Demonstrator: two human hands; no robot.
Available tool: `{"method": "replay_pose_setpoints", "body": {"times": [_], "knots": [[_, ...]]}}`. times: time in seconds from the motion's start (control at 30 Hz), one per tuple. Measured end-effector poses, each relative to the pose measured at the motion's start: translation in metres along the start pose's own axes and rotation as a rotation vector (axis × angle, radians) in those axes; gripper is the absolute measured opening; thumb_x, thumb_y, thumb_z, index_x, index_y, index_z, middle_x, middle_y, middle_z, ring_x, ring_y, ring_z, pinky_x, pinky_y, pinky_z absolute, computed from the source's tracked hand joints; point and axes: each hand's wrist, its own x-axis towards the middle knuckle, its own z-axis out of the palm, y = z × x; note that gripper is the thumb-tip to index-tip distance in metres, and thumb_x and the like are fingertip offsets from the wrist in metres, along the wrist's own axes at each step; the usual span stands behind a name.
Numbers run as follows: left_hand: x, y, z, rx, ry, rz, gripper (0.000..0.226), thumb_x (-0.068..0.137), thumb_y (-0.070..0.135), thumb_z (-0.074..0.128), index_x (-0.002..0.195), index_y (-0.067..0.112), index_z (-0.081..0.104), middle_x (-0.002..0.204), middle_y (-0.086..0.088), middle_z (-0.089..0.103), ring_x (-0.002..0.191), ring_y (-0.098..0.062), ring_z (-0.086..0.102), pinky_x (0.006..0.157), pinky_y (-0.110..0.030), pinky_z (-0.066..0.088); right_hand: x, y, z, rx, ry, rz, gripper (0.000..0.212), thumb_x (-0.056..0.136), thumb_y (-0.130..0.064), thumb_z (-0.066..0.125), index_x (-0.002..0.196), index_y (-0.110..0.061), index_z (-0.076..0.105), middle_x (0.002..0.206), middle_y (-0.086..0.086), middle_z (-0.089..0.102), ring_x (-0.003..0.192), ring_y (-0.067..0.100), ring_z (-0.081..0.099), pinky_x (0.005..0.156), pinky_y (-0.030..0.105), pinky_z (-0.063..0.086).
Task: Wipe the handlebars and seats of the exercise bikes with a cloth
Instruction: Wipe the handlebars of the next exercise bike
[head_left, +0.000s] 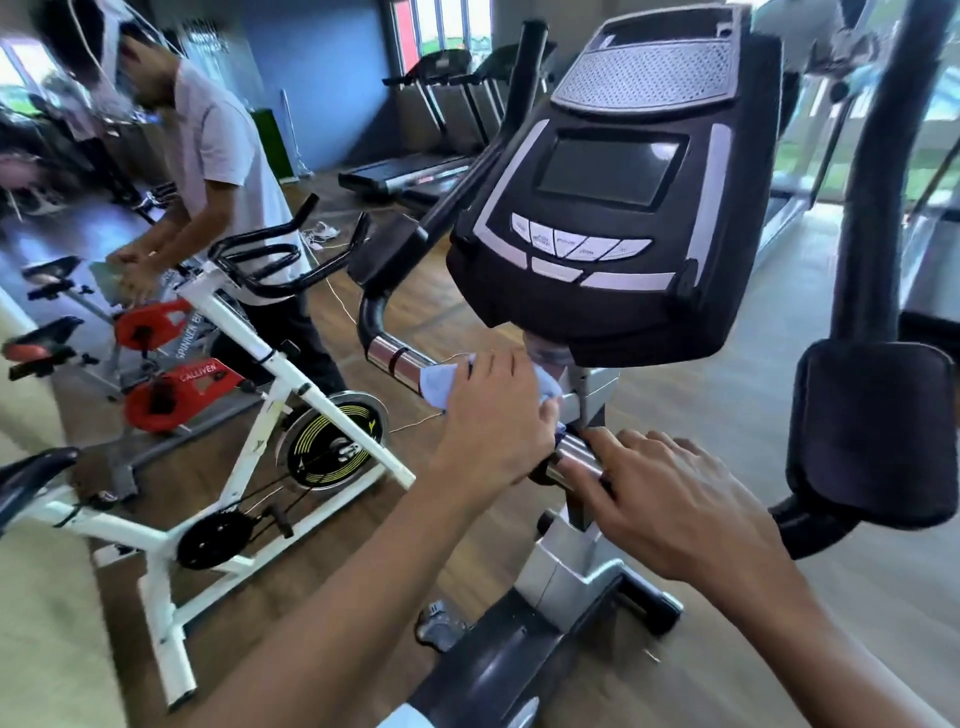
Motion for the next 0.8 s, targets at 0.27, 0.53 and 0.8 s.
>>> {"method": "replay_pose_setpoints", "body": {"times": [0.27,0.53,0.8], "knots": [[0.01,-0.004,-0.006,0.019,-0.042,-0.01,0.054,0.096,0.046,0.036,0.116,0.004,0.063,0.116,-0.019,0.064,0.11,-0.037,0.057,0.099,-0.047,0.038,0.0,0.003,0.005,0.006,0.054,0.007,0.062,0.096,-0.074,0.006,0.101,-0.032,0.051,0.09,-0.008,0.06,0.091,0.02,0.061,0.084,0.036,0.042],[0.027,-0.023,0.0,-0.081,-0.066,-0.05,0.046,0.101,0.047,0.04,0.121,0.012,0.062,0.124,-0.016,0.06,0.118,-0.034,0.052,0.101,-0.045,0.037,0.0,0.002,0.006,-0.042,0.102,0.011,0.062,0.097,-0.075,0.007,0.095,-0.03,0.049,0.088,-0.007,0.062,0.076,0.021,0.053,0.076,0.035,0.034],[-0.072,0.012,-0.001,-0.51,0.381,-0.044,0.044,0.096,0.046,0.053,0.13,0.02,0.061,0.131,-0.005,0.053,0.123,-0.024,0.049,0.106,-0.039,0.037,-0.004,0.0,0.007,0.007,0.169,0.009,0.06,0.098,-0.072,0.006,0.085,-0.03,0.046,0.088,-0.004,0.065,0.087,0.022,0.063,0.086,0.038,0.042]]}}
